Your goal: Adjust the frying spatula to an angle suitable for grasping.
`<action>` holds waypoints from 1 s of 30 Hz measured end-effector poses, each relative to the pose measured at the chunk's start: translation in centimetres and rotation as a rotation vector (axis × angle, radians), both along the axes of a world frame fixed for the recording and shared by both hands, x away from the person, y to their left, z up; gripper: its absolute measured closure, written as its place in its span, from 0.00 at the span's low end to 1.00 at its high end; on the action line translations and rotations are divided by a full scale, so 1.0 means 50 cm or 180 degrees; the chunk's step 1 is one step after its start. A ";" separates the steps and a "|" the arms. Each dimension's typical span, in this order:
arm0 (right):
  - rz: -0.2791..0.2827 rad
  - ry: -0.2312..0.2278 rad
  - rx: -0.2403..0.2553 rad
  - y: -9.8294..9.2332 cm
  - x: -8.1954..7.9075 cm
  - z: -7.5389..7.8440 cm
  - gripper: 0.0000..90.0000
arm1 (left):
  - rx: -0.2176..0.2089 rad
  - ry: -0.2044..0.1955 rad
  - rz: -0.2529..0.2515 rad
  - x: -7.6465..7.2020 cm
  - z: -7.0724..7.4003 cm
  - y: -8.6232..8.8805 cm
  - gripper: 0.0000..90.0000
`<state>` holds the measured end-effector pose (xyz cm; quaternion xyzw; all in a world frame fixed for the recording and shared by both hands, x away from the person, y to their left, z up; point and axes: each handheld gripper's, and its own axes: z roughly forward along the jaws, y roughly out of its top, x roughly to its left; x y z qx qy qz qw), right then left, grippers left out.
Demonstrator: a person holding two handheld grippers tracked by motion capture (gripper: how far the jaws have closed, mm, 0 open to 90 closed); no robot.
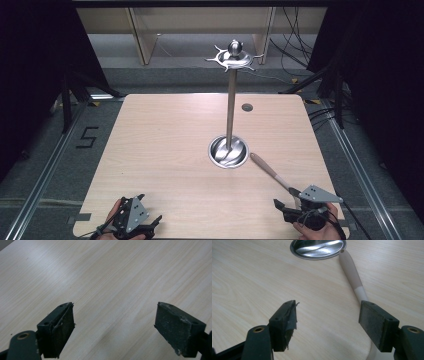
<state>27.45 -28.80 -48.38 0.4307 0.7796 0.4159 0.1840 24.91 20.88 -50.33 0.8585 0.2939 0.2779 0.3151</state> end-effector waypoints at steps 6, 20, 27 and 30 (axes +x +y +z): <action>0.0037 0.0025 -0.0031 0.001 0.001 0.001 0.36 | 0.0000 0.0019 0.0011 0.000 -0.001 -0.002 0.17; 0.0093 0.0021 -0.0288 0.014 0.022 0.028 0.38 | 0.0002 0.0038 0.0044 0.000 0.000 -0.001 0.17; 0.0195 0.0016 -0.0645 0.014 0.067 0.056 0.46 | -0.0051 0.0006 0.0080 0.002 -0.005 -0.006 0.17; 0.0152 0.0006 -0.0729 0.016 0.084 0.064 0.49 | -0.0027 0.0010 0.0080 0.003 -0.005 -0.006 0.17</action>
